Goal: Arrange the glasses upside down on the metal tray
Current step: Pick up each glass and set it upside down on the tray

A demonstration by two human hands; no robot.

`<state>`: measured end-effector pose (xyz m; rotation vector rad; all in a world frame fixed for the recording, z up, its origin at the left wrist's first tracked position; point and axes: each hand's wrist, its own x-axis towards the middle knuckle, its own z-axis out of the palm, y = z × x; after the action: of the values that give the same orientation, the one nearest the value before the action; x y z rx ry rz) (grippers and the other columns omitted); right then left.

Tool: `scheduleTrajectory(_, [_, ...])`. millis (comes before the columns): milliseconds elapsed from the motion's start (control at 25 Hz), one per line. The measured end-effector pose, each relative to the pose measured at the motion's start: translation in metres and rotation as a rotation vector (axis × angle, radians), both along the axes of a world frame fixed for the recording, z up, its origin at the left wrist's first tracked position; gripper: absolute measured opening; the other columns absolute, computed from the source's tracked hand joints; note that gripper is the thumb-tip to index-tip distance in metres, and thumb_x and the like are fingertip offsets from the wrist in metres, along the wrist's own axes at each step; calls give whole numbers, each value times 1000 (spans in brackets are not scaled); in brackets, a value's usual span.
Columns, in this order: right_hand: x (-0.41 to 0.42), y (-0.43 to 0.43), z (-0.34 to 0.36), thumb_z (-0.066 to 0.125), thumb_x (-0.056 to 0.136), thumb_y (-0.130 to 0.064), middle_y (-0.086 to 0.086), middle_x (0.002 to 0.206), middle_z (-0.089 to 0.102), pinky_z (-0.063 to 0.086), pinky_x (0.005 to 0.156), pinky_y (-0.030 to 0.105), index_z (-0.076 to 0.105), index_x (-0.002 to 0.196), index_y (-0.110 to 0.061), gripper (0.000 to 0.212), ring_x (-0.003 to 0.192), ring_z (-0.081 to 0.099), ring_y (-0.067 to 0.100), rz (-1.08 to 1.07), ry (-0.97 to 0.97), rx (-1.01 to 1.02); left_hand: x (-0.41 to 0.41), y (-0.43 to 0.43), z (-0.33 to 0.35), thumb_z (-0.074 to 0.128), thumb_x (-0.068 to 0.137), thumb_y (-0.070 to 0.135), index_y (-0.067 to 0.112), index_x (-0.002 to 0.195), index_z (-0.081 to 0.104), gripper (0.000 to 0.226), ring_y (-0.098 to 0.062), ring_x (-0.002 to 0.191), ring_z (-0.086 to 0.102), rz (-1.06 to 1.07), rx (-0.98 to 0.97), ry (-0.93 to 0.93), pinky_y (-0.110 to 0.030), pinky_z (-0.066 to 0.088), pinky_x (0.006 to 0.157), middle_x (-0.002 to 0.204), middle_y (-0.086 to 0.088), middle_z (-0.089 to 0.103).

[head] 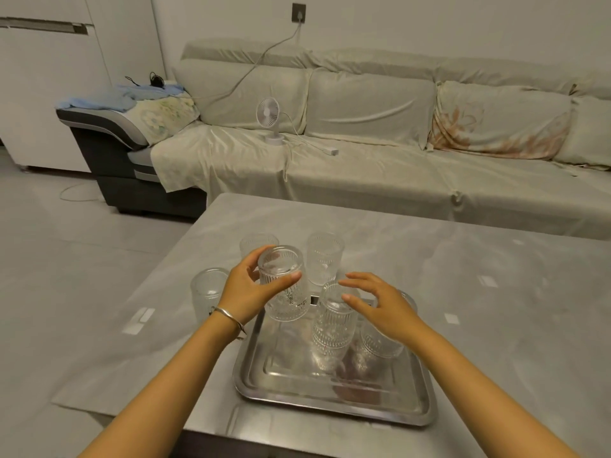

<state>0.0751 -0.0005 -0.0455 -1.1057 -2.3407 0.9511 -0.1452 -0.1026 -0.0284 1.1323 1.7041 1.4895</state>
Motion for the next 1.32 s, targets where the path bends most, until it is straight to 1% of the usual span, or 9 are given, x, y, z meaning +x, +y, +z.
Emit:
scheduleTrajectory(120, [0,3,-8,59,84,-46,-14,137,50,40,101,23,59,123,-36,40,125,46,9,7,-65,70,1,2,-15,82,57,39,27,122,53,72,-20,117,54,-1,-21,13,-39,48,99,124,1,60])
scheduleTrajectory(200, [-1,4,-9,59,82,-48,-13,136,53,38,107,35,60,122,-36,41,126,48,12,-2,-75,82,3,3,-22,81,61,31,29,119,54,64,-18,114,54,-2,-27,13,-36,46,99,121,2,60])
scheduleTrajectory(360, [-1,3,-8,61,80,-49,-14,134,55,38,105,33,61,120,-36,42,125,49,11,-6,-57,89,8,8,-30,81,63,26,28,118,53,62,-12,108,54,-13,-27,6,-30,44,97,115,6,59])
scheduleTrajectory(520, [-1,3,-10,61,80,-49,-14,134,55,38,103,30,61,120,-37,41,124,50,10,-14,-47,86,11,11,-38,82,63,23,29,115,53,60,1,96,54,-29,-31,10,-14,42,82,105,16,58])
scheduleTrajectory(640, [-1,4,-10,62,80,-49,-14,134,55,39,103,31,61,120,-37,42,123,50,10,-19,-38,86,12,12,-44,83,61,23,29,113,54,60,9,92,53,-35,-43,2,-9,42,76,100,20,58])
scheduleTrajectory(840, [-2,5,-10,62,80,-48,-14,134,55,38,101,30,61,120,-37,41,123,50,12,-20,-34,82,11,15,-49,84,59,23,24,116,55,64,-4,97,57,-28,-53,26,-12,44,81,108,7,62])
scheduleTrajectory(1080, [-1,4,-10,62,79,-50,-17,132,54,37,101,30,61,119,-38,41,123,50,12,-18,-36,73,7,16,-51,83,60,22,26,116,52,64,-11,102,55,-48,-58,61,-11,43,80,108,8,58])
scheduleTrajectory(1240, [-2,3,-7,62,79,-47,-20,127,51,35,101,28,60,119,-37,41,119,48,6,-10,-36,59,8,12,-42,81,64,25,19,129,45,75,-12,112,49,-78,-80,137,-24,42,95,120,6,51])
scheduleTrajectory(1320, [-1,2,-4,63,80,-45,-18,128,51,34,103,26,59,121,-35,42,117,46,2,1,-22,40,4,4,-27,77,68,27,20,130,44,70,-11,116,48,-85,-1,180,-25,41,97,125,7,50])
